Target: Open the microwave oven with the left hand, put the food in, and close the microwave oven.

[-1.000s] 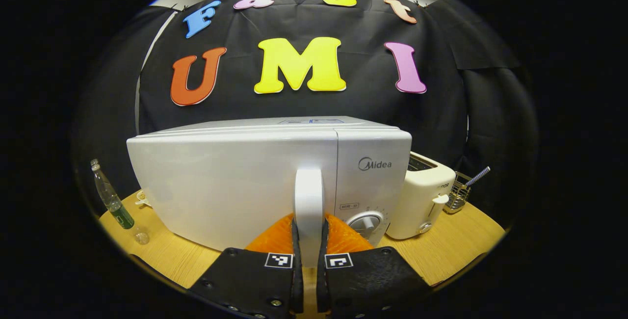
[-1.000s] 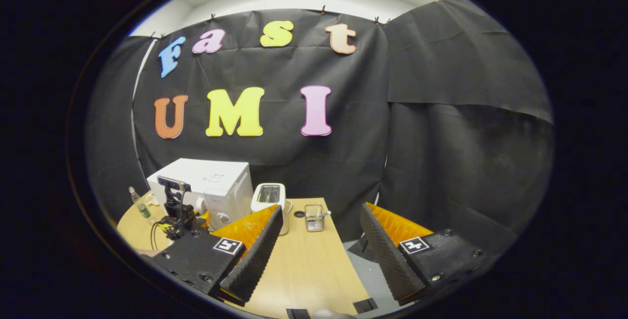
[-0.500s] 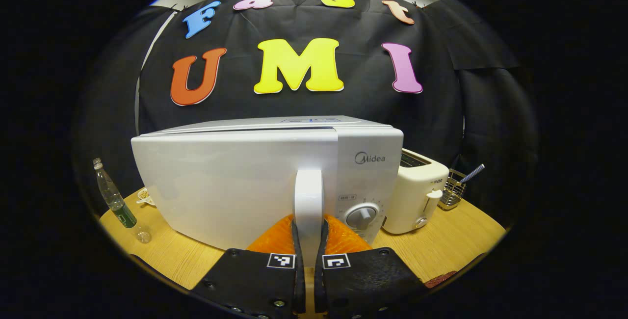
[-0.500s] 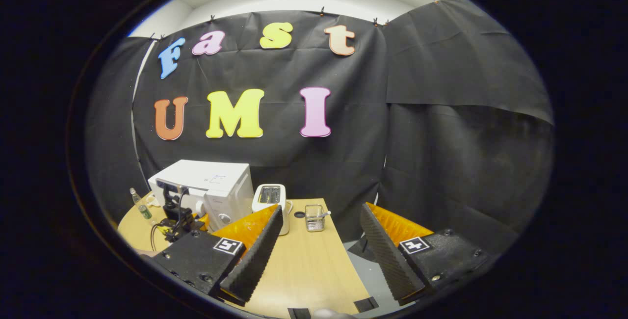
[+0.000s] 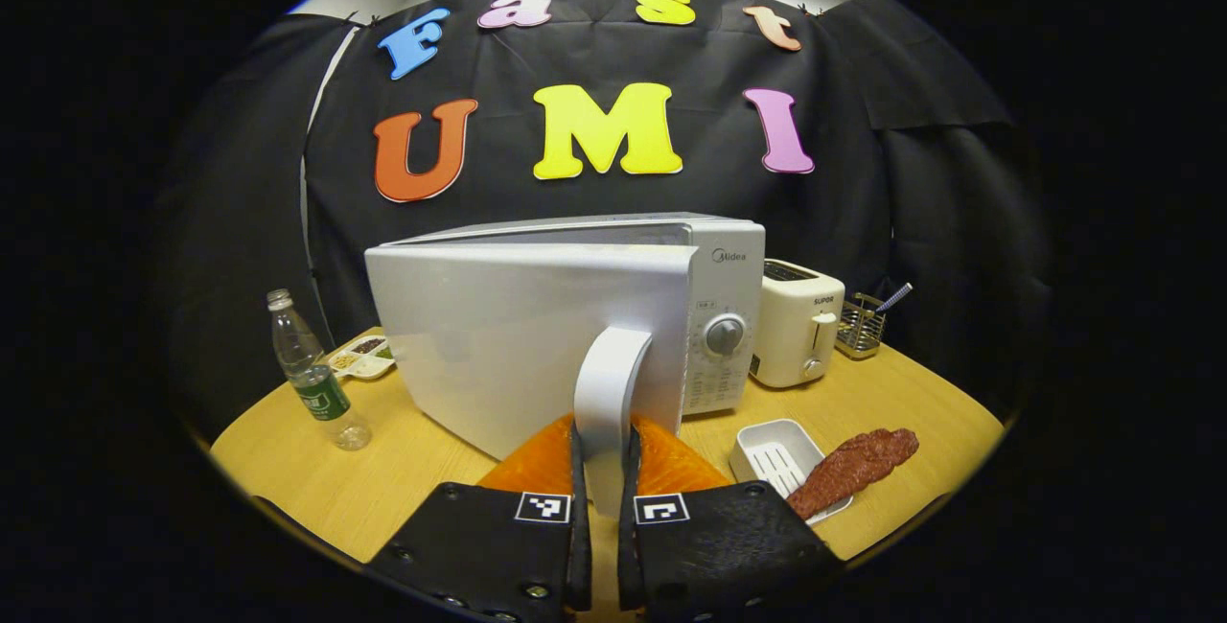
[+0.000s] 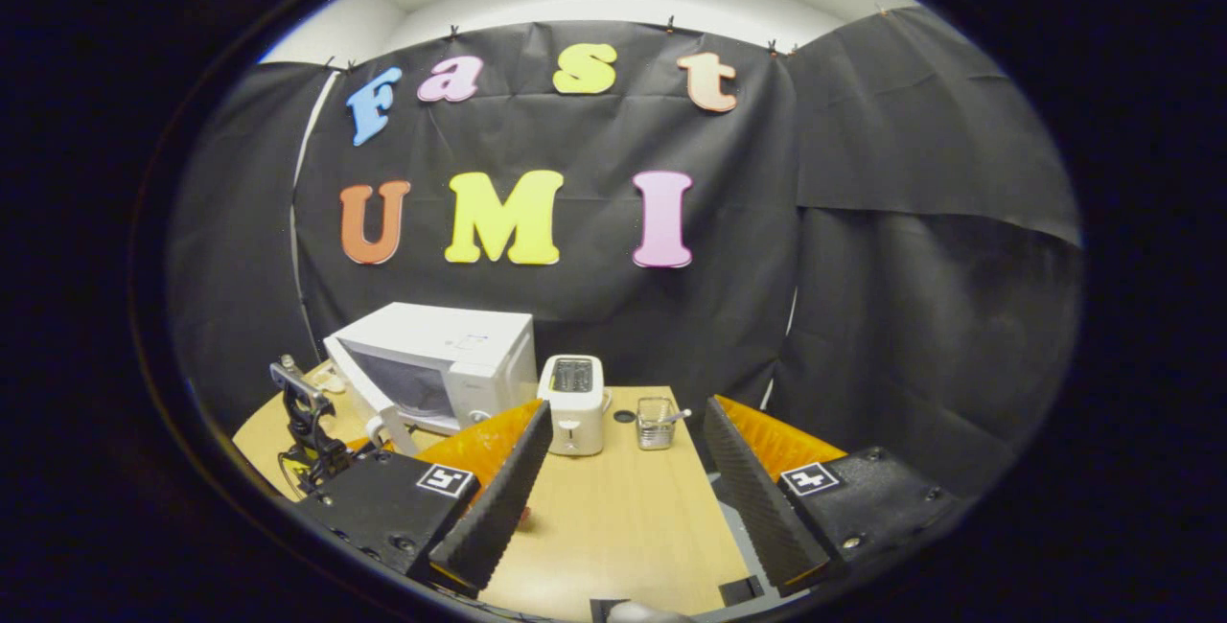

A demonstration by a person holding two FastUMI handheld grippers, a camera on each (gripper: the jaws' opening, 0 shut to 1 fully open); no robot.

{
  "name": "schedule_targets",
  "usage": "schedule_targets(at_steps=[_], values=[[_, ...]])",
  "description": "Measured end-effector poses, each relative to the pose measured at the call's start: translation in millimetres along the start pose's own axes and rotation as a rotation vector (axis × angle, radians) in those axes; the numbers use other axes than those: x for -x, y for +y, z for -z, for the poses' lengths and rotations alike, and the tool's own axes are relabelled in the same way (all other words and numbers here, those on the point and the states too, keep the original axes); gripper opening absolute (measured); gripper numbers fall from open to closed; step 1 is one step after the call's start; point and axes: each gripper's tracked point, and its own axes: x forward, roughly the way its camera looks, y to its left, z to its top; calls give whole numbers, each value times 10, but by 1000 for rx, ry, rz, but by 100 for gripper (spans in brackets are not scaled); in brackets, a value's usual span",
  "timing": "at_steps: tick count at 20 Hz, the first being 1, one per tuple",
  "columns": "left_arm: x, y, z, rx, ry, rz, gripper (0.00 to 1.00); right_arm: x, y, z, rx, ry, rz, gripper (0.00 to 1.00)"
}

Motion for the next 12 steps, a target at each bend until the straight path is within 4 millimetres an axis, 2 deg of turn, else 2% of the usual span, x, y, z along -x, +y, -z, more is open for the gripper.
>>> schedule_targets(at_steps=[1, 3, 4, 5, 6, 8, 9, 10, 12], values=[[81, 84, 30, 8, 9, -9, 10, 9, 73, 3, 1, 1, -13, 100], [241, 238, 89, 15, 23, -28, 10, 39, 230, 33, -7, 2, -39, 100], [322, 331, 118, 14, 28, -42, 10, 64, 312, 37, -13, 1, -53, 92], [401, 427, 138, 13, 34, -54, 10, 87, 380, 33, -13, -1, -62, 92], [462, 527, 157, 13, 35, -72, 10, 104, 432, 58, -11, 0, -71, 100], [610, 749, 217, 14, 55, -113, 10, 156, 571, 76, -12, 2, -89, 100], [664, 865, 233, 11, 58, -132, 10, 177, 627, 83, -14, 3, -97, 92], [717, 979, 263, 13, 67, -151, 10, 196, 684, 97, -17, 4, -105, 100], [817, 1211, 300, 28, 78, -187, 11, 221, 809, 112, -20, 4, -118, 100]])
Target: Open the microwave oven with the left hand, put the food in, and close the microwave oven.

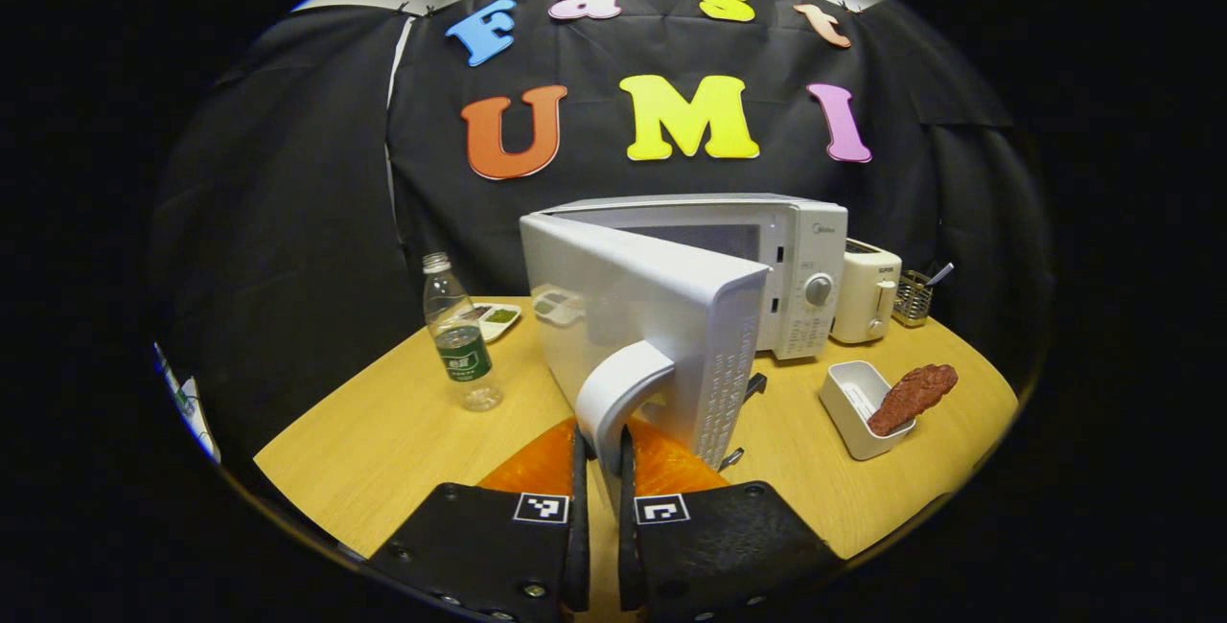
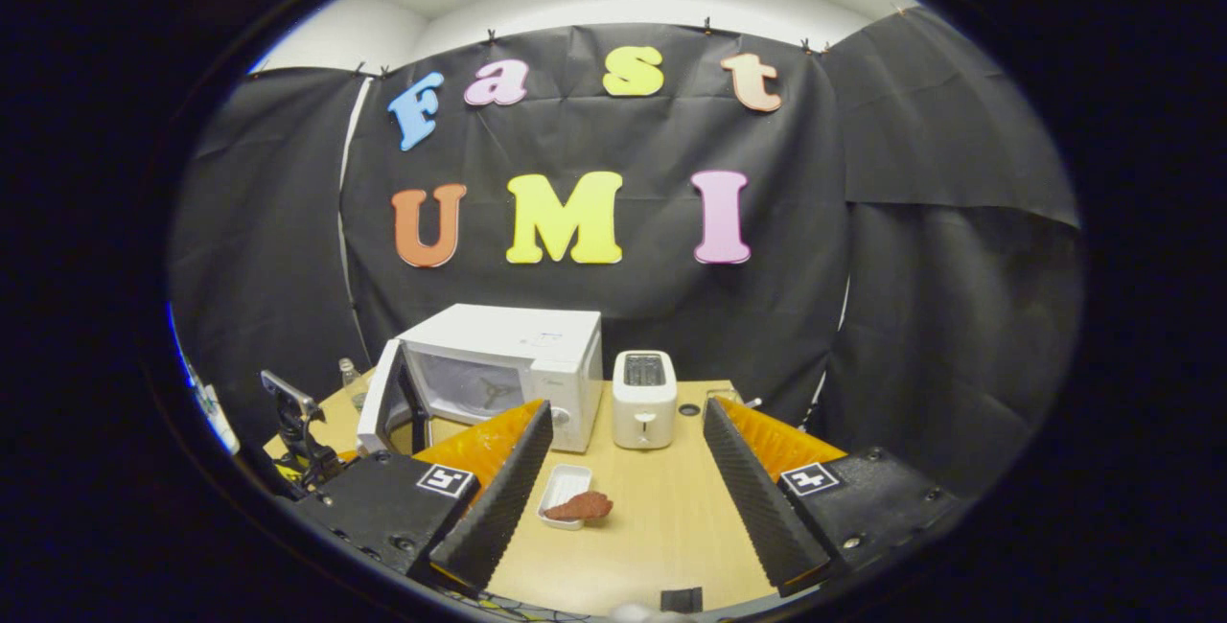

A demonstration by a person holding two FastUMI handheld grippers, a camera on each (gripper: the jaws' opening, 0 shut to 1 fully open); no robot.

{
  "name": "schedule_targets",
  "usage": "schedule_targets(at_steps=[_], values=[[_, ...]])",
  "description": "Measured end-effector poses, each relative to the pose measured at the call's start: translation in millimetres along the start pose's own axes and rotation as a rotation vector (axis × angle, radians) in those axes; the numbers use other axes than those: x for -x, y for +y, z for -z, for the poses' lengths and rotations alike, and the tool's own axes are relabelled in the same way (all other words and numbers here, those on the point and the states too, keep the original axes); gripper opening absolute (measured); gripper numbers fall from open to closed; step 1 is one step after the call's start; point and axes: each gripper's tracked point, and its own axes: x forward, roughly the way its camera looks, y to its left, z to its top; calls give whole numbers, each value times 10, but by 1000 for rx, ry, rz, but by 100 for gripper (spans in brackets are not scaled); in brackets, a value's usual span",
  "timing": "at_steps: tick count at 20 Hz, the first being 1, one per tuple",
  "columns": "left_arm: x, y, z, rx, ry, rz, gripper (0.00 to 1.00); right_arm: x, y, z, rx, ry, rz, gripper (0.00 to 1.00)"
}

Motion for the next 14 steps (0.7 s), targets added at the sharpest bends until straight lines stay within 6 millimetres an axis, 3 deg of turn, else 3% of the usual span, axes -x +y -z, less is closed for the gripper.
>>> schedule_targets(at_steps=[4, 5, 6, 7, 8, 9, 10, 11, 13, 14], values=[[55, 227, 45, 37, 23, 19, 12, 51, 208, 61, -18, 12, -22, 100], [79, 276, 51, 38, 28, 22, 18, 67, 248, 48, -18, 12, -20, 100], [66, 326, 59, 42, 30, 30, 25, 80, 273, 65, -13, 13, -22, 100], [88, 386, 47, 38, 29, 26, 33, 98, 310, 77, -8, 13, -20, 92], [128, 395, 49, 26, 20, 29, 41, 115, 342, 91, -3, 16, -21, 100], [154, 458, 11, 0, -4, 16, 53, 146, 383, 95, 0, 14, -21, 100], [183, 524, -3, -13, -19, 4, 72, 173, 414, 95, 5, 9, -21, 92], [221, 539, -17, -16, -26, 7, 88, 190, 436, 104, 9, 9, -21, 92], [262, 672, -49, -53, -47, -15, 95, 202, 456, 143, 14, 12, -17, 92], [263, 731, -18, -57, -36, -15, 95, 209, 458, 173, 10, 15, -16, 100]])
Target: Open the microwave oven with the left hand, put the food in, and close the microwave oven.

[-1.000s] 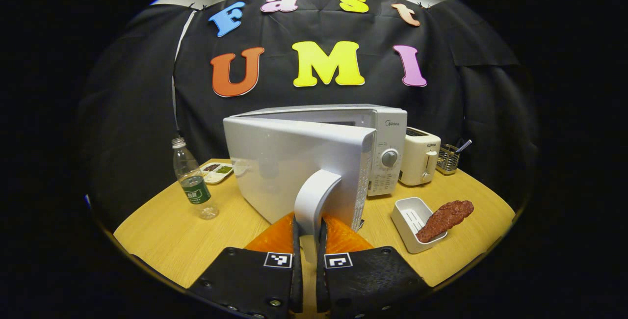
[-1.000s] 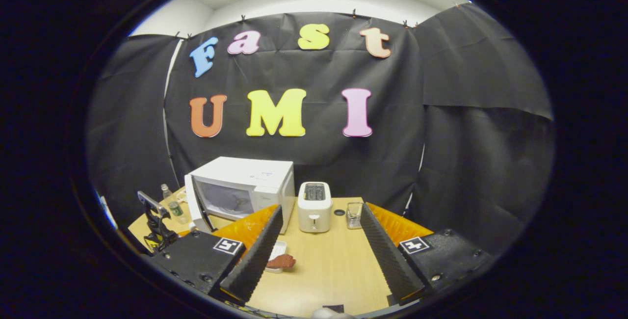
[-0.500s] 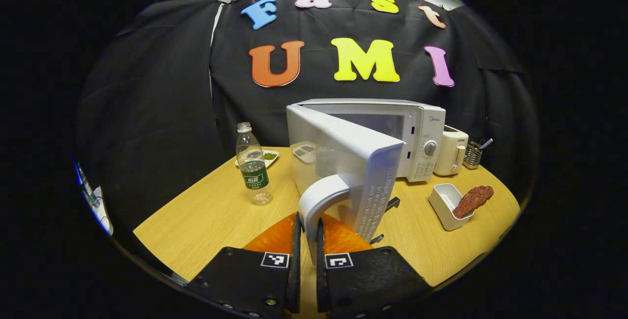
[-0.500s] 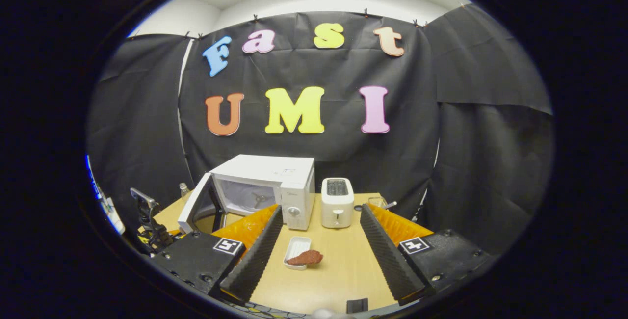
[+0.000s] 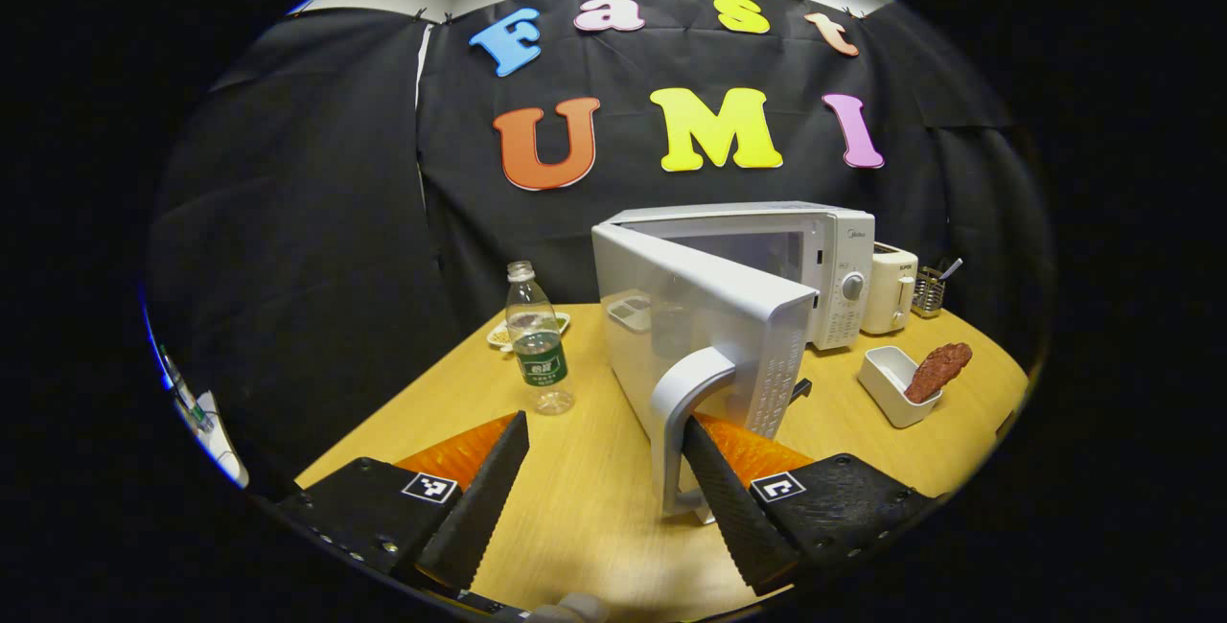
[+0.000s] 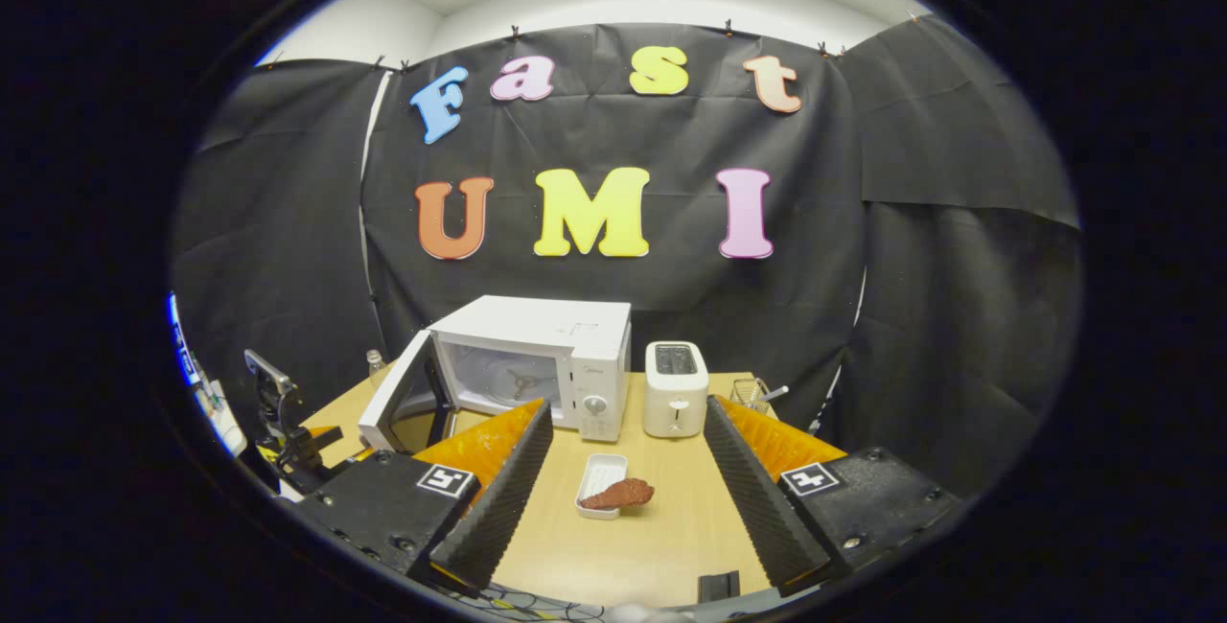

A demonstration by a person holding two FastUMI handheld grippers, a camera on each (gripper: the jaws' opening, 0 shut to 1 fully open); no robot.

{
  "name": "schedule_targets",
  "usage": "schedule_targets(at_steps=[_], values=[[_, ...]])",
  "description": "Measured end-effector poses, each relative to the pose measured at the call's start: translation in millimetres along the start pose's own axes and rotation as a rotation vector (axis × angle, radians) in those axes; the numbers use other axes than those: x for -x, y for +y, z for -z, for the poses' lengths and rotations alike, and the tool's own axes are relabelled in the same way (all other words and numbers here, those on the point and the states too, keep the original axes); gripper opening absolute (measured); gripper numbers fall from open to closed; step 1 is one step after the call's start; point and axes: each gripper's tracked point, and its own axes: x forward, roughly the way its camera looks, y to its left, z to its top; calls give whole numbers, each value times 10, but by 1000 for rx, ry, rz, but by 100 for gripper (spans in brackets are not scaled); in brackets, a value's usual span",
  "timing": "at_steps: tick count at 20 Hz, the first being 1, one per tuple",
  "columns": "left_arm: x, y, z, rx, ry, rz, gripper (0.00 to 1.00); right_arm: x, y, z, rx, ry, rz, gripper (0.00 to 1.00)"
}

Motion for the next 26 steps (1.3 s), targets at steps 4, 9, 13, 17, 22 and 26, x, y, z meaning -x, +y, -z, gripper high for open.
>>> schedule_targets(at_steps=[4, 9, 13, 17, 22, 26], values=[[49, 236, 38, 32, 18, -21, 95, 36, 14, 104, -23, 10, 5, 100], [186, 549, 8, -29, 2, -78, 95, 10, -56, 296, -37, 30, 21, 92], [286, 799, -56, -39, -7, -121, 95, -75, -116, 481, -49, 53, 23, 100], [519, 863, -157, -27, -13, -133, 95, -306, -181, 872, -112, 124, -19, 100], [907, 500, -495, -23, -59, -95, 95, -811, -417, 1578, -206, 257, -70, 91], [1065, -55, -791, -15, -80, -39, 95, -1273, -478, 1990, -258, 337, -149, 99]])
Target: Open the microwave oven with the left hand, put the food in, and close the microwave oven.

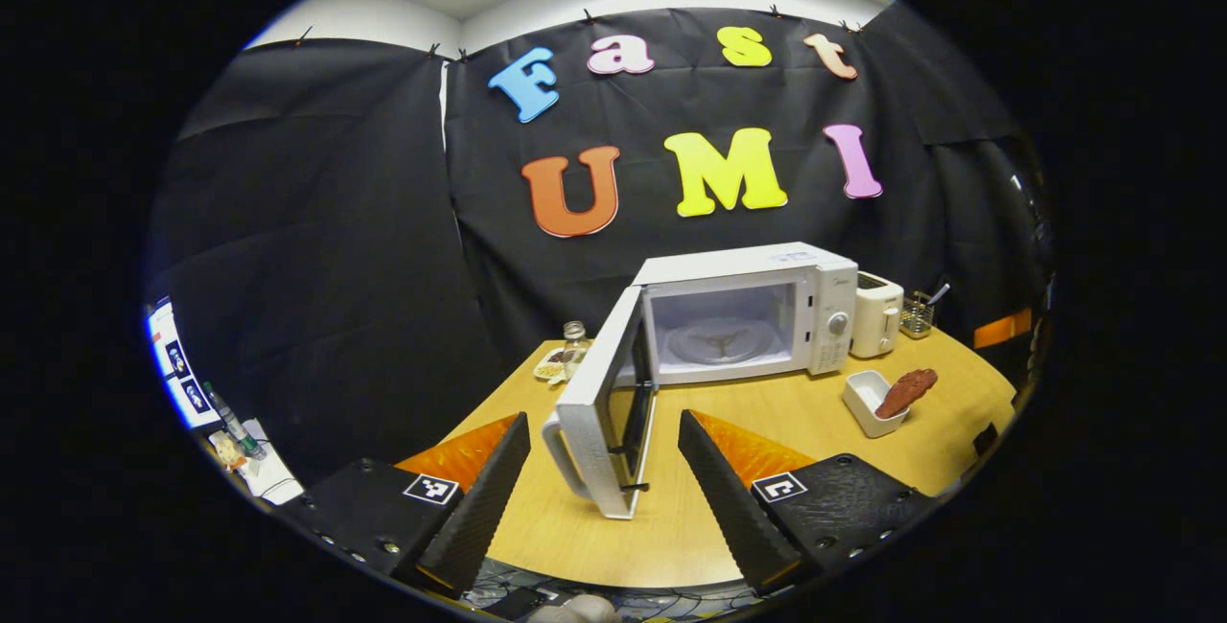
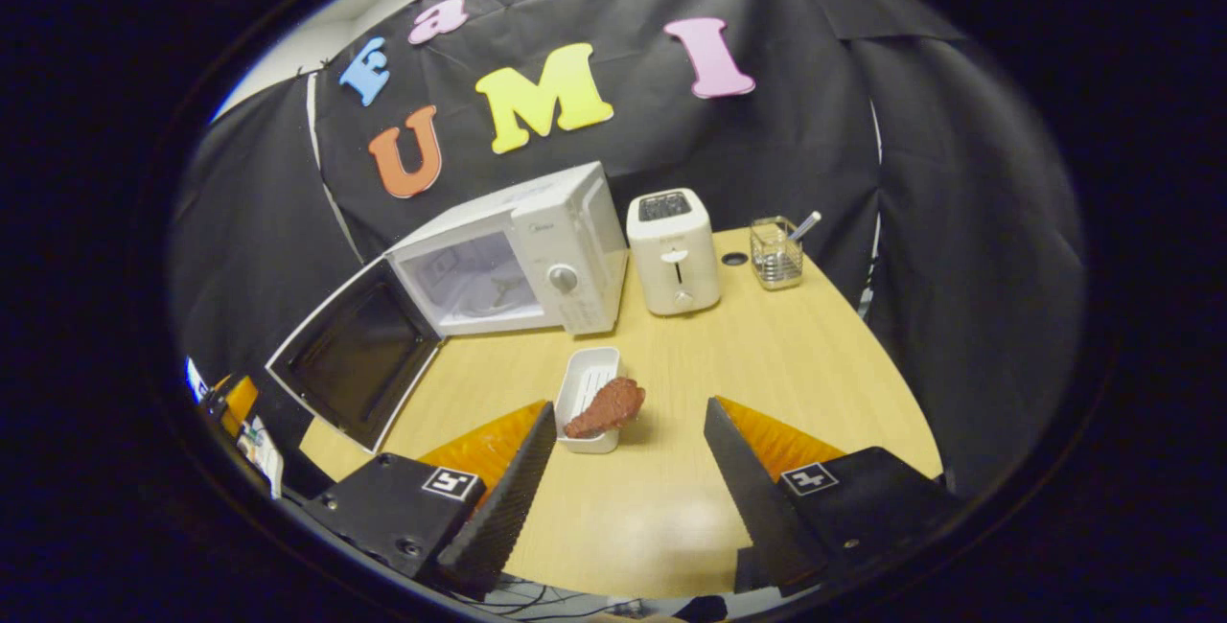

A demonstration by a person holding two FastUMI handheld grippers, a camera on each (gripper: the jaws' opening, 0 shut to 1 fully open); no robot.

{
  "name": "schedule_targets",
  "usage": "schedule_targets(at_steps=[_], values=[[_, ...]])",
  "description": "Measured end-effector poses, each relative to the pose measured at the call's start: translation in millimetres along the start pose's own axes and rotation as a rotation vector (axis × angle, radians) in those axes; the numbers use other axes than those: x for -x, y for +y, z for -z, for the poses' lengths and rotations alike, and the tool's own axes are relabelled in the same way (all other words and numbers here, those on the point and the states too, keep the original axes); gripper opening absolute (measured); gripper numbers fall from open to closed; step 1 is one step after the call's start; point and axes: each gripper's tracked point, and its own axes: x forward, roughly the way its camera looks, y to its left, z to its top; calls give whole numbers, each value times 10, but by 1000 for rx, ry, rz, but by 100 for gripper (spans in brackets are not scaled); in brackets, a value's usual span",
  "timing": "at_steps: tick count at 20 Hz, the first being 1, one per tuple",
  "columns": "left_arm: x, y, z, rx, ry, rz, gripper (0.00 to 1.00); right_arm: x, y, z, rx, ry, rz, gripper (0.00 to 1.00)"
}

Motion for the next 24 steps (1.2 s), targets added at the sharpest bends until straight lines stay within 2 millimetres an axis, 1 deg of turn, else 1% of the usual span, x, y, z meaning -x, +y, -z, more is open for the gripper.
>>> schedule_targets(at_steps=[2, 3, 4, 5, 6, 7, 8, 9, 10, 11, 12, 13, 14, 15, 16, 17, 18, 19, 23, 24], values=[[10, -271, -134, -7, -9, 18, 95, -248, -71, 95, -36, 54, -37, 99], [8, -390, -192, -6, -9, 23, 95, -372, -77, 129, -73, 86, -65, 86], [-7, -525, -254, -4, -7, 27, 95, -504, -35, 149, -107, 119, -107, 96], [-31, -627, -320, -3, -11, 24, 95, -626, -19, 178, -131, 156, -133, 94], [-50, -730, -375, -6, -11, 18, 95, -742, -12, 179, -146, 183, -154, 79], [-67, -803, -405, -7, -8, 11, 95, -851, 6, 175, -160, 205, -185, 89], [-84, -868, -444, -7, -5, 2, 95, -950, 8, 200, -174, 235, -204, 75], [-100, -928, -494, -4, -1, -8, 95, -1032, -3, 205, -196, 262, -223, 78], [-121, -975, -529, -3, 1, -20, 95, -1068, 3, 210, -216, 295, -253, 75], [-147, -1018, -549, -5, 5, -35, 95, -1117, 15, 222, -240, 328, -275, 68], [-158, -1057, -568, -7, 7, -48, 95, -1142, 72, 267, -264, 366, -307, 53], [-153, -1081, -603, -9, 6, -61, 95, -1173, 114, 282, -294, 397, -340, 60], [-153, -1100, -627, -10, 9, -74, 95, -1193, 116, 285, -313, 416, -349, 58], [-151, -1114, -629, -12, 15, -87, 95, -1214, 103, 286, -320, 426, -353, 38], [-139, -1119, -623, -12, 20, -100, 95, -1234, 72, 274, -324, 433, -354, 31], [-124, -1117, -621, -12, 26, -111, 95, -1232, 93, 261, -342, 440, -362, 16], [-95, -1128, -638, -14, 28, -121, 95, -1242, 96, 270, -356, 452, -362, 23], [-86, -1136, -633, -15, 31, -129, 95, -1240, 91, 266, -367, 461, -365, 19], [-56, -1077, -613, -22, 40, -154, 95, -1200, 115, 247, -365, 471, -376, 16], [-39, -1058, -610, -20, 39, -158, 95, -1196, 121, 214, -360, 461, -373, 6]])
